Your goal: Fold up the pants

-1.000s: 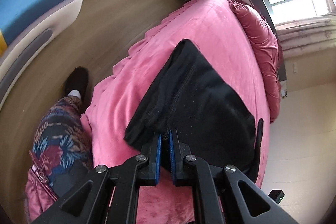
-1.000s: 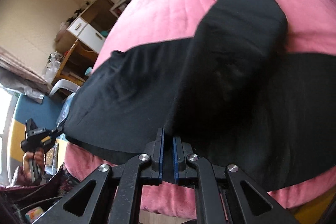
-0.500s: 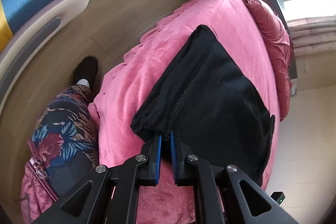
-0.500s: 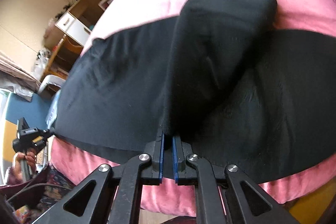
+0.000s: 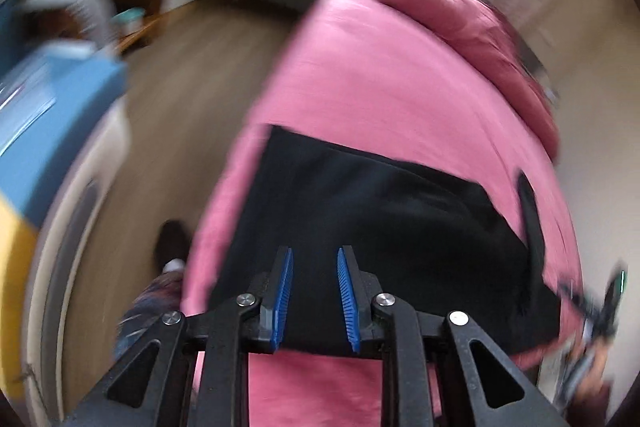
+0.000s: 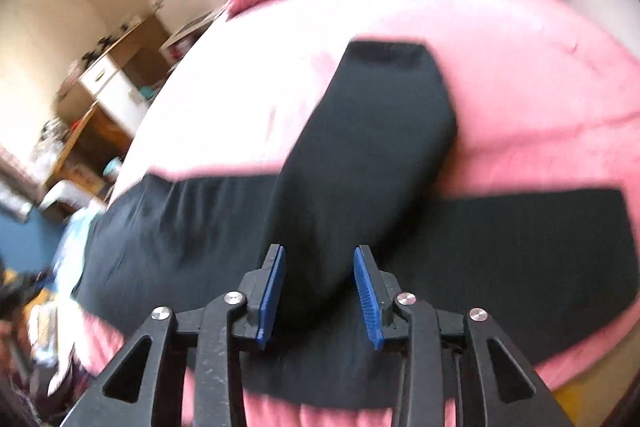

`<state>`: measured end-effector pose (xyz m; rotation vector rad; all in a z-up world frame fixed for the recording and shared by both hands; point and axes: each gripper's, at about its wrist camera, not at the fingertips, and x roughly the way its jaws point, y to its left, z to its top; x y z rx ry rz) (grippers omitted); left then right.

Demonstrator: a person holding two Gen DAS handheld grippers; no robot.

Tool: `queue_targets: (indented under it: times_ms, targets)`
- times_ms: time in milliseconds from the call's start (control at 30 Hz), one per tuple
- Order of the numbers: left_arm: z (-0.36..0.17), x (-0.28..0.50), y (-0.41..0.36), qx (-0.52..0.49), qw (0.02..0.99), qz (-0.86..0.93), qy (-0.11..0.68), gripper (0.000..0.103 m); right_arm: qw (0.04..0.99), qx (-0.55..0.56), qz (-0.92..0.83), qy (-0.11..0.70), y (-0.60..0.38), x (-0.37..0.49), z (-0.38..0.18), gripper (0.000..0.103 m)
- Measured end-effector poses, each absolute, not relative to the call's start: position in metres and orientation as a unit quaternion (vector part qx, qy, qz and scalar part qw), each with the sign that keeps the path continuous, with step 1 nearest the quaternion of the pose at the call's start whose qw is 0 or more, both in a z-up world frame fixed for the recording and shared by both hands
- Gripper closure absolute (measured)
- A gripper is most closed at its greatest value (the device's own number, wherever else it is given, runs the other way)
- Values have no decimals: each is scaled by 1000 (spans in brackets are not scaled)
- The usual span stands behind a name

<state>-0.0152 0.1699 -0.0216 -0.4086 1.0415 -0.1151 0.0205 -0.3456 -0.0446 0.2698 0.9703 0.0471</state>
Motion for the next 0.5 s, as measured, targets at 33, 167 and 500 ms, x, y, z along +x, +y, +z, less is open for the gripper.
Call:
queue_targets:
  times_ms: [33,167,500]
  targets:
    - [-25,-12,154,-180,844,-77,499,80,878,131,19,461,-348,35,-41,63]
    - [-39,3,94,-131,828,-159,521,80,877,124,0,465,-338,112,-39,59]
    - [-68,24,30,-81,792,-247,553,80,840,108,-105,521,-346,264,-87,53]
